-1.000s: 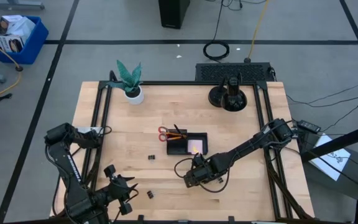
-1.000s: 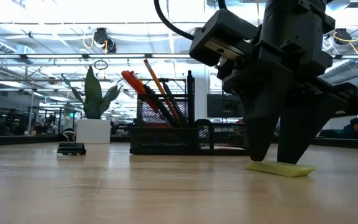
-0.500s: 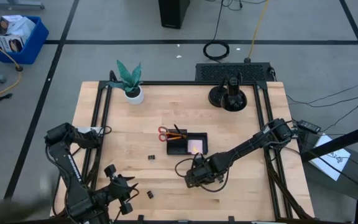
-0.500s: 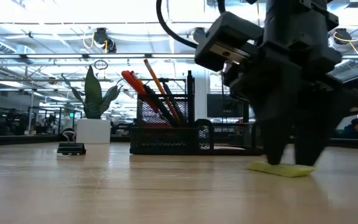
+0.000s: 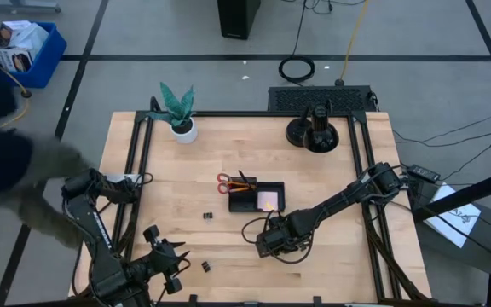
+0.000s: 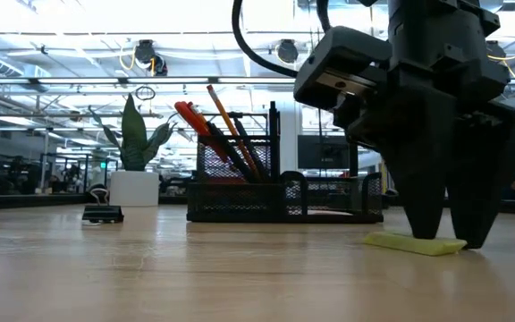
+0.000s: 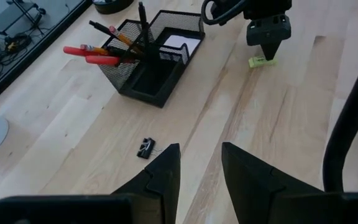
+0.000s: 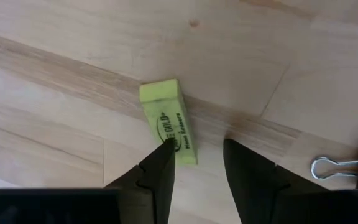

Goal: Pick and place office supplies into organizer
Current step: Put the green eraser into the desk organizer

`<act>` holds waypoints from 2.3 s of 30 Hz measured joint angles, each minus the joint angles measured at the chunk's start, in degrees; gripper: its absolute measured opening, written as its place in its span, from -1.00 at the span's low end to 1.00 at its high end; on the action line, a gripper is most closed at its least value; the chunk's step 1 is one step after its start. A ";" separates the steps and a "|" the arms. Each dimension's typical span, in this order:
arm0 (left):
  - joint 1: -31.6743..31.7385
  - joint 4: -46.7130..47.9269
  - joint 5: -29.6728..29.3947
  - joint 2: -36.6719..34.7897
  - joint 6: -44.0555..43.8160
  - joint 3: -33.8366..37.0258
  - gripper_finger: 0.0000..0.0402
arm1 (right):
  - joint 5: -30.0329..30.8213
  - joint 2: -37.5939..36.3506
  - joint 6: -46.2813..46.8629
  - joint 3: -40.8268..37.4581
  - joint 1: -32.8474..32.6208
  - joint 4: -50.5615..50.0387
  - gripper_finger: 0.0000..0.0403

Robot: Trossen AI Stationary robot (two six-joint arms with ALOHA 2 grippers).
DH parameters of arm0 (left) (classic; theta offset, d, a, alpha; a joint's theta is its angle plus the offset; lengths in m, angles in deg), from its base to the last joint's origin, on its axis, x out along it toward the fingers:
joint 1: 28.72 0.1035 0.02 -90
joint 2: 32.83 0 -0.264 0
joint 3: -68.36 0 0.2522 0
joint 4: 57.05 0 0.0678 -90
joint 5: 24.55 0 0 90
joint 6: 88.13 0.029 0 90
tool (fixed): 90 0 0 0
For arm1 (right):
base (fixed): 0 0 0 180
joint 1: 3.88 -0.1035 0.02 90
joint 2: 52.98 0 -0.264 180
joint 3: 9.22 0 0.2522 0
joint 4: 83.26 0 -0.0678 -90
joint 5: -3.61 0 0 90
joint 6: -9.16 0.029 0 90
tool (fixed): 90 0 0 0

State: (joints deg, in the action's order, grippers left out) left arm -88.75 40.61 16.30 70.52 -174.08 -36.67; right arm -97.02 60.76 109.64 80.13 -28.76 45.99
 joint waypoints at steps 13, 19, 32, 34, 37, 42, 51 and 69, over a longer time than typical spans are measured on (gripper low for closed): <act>0.00 -0.01 -0.06 0.00 0.80 0.01 -0.38 | 3.71 -0.98 0.03 -0.25 -0.16 5.00 -0.36; 0.00 -0.11 -0.43 0.00 1.52 0.02 -0.38 | 7.63 -2.86 0.51 -0.33 0.14 4.21 -0.36; 0.02 -0.20 -0.54 0.00 2.29 0.02 -0.38 | 6.37 -2.86 2.37 -0.22 -1.68 10.04 -0.36; 0.00 -0.20 -0.54 0.00 2.29 0.02 -0.38 | 7.69 -2.87 2.60 -0.21 -2.04 12.60 -0.36; 0.02 -0.20 -0.54 0.00 2.29 0.02 -0.38 | 9.66 -2.91 3.56 -0.11 -2.36 15.71 -0.36; 0.02 -0.20 -0.65 0.00 2.96 0.02 -0.38 | 10.35 -2.97 3.49 -0.11 -2.43 14.88 -0.36; 0.00 -0.22 -0.93 0.00 3.29 0.02 -0.38 | 10.64 -2.53 2.41 -0.09 -2.40 15.61 -0.36; 0.01 -0.66 -0.96 0.00 3.30 0.02 -0.38 | 9.15 -0.48 0.79 0.11 -1.92 10.42 -0.36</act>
State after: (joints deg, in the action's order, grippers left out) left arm -88.74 39.96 15.34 70.52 -170.79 -36.64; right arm -87.86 60.27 110.44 80.24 -30.69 56.41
